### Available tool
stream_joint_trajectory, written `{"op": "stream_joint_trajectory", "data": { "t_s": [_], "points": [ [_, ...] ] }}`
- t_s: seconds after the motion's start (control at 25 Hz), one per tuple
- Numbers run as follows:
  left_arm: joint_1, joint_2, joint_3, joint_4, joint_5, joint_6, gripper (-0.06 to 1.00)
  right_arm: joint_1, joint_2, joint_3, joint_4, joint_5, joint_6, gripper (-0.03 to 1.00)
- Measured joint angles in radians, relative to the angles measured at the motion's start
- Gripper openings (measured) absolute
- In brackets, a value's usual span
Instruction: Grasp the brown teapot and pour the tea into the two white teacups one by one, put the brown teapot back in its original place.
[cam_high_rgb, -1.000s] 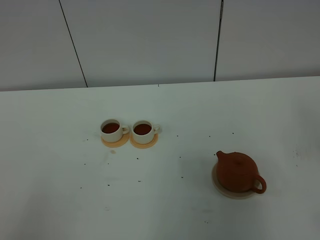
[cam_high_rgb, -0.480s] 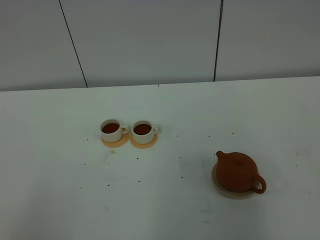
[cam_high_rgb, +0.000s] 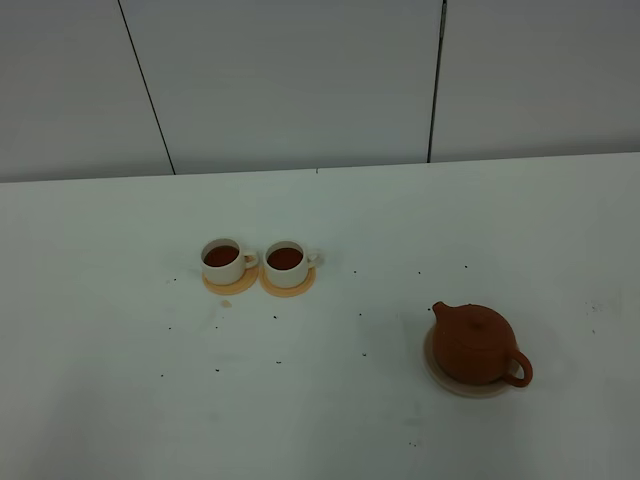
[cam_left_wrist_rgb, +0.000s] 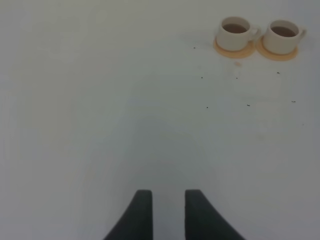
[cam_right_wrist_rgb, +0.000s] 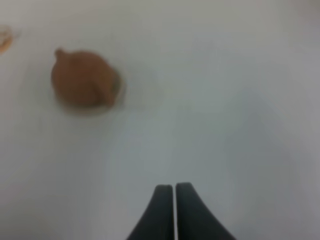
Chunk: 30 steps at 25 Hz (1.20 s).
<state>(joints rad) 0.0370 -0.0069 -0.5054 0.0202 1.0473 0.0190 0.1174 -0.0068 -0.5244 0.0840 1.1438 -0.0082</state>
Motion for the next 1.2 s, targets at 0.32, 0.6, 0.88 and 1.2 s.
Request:
{"op": "stream_joint_trajectory", "data": {
  "t_s": [0.32,0.6,0.88,1.2],
  "points": [
    [0.000,0.000,0.000,0.000,0.000,0.000,0.23,0.000,0.000,0.034,0.019,-0.063,-0.005,-0.01],
    [0.000,0.000,0.000,0.000,0.000,0.000,0.23,0.000,0.000,0.039,0.028,-0.071,0.008,-0.01],
    [0.000,0.000,0.000,0.000,0.000,0.000,0.23,0.000,0.000,0.039,0.080,-0.071,-0.004,0.00],
    [0.000,0.000,0.000,0.000,0.000,0.001,0.23,0.000,0.000,0.039,0.094,-0.071,-0.006,0.01]
  ]
}}
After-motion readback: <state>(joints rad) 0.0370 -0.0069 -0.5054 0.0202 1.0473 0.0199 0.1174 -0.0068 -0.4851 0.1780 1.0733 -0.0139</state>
